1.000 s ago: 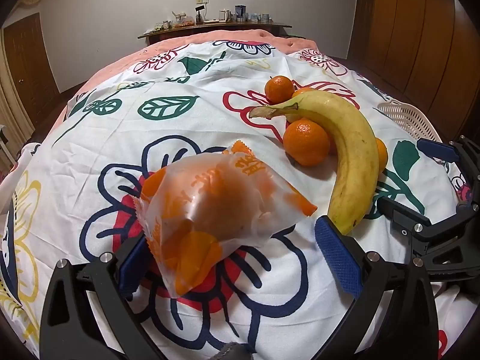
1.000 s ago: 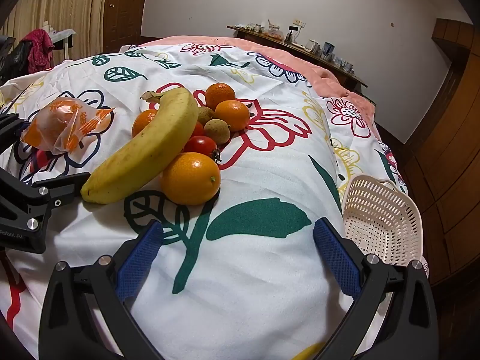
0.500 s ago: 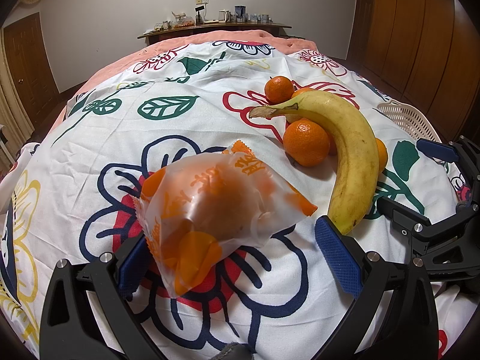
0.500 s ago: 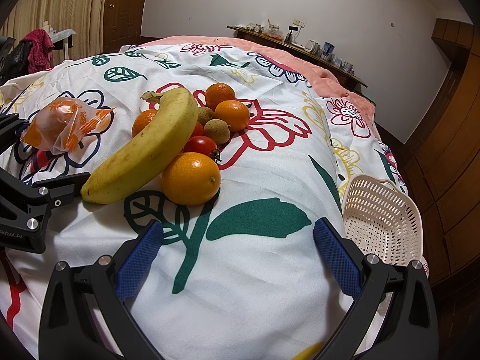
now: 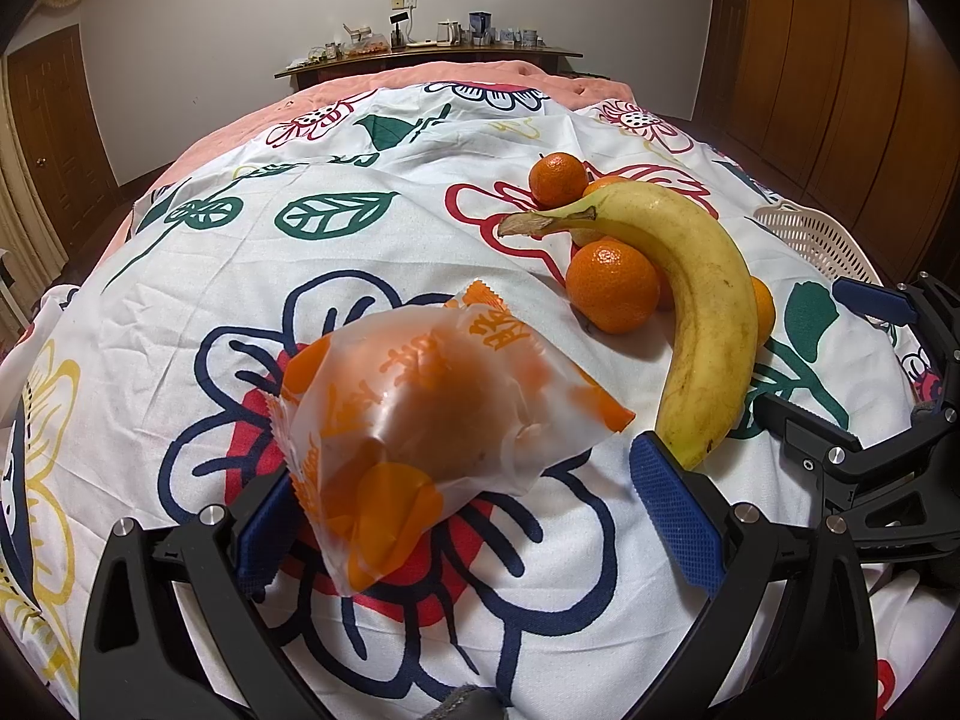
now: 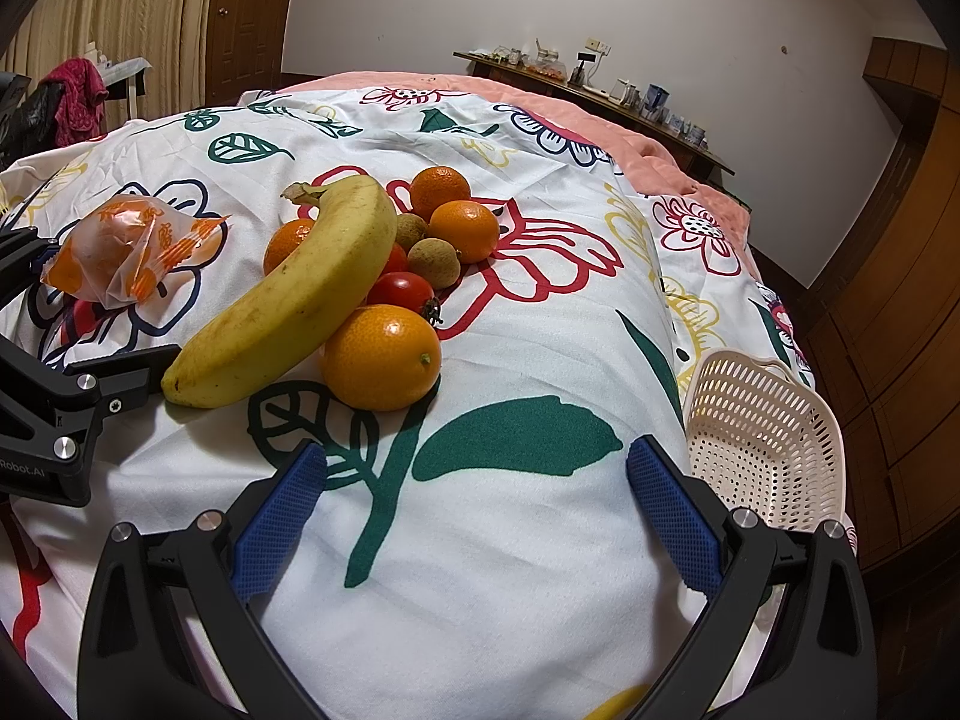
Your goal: Organize fruits
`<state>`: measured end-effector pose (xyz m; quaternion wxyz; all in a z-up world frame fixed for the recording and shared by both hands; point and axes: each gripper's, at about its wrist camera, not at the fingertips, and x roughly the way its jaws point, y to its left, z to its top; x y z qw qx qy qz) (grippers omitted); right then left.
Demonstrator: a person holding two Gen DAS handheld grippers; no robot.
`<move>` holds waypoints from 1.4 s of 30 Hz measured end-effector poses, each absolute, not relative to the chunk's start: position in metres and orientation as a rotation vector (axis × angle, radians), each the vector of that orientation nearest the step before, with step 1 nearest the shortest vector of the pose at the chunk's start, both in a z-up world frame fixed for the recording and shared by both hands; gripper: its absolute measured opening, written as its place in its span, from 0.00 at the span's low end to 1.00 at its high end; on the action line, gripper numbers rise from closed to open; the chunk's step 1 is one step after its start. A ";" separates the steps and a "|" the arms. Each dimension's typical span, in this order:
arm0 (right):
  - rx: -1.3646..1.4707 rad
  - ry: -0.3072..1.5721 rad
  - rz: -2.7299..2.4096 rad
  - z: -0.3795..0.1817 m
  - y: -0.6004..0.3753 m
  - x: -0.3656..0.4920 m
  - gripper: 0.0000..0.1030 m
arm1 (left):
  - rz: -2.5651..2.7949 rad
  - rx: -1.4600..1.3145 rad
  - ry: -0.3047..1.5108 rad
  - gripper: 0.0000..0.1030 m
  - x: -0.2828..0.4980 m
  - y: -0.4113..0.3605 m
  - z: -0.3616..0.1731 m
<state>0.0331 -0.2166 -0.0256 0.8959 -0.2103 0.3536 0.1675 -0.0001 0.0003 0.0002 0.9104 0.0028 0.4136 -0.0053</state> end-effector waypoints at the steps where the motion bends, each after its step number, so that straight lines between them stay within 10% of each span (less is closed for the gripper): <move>1: -0.436 0.733 0.347 -0.026 -0.217 0.033 0.95 | -0.011 0.006 0.853 0.98 0.000 0.000 0.000; 42: -0.500 0.808 0.360 -0.024 -0.207 0.045 0.95 | -0.013 0.005 0.853 0.98 0.000 -0.001 0.000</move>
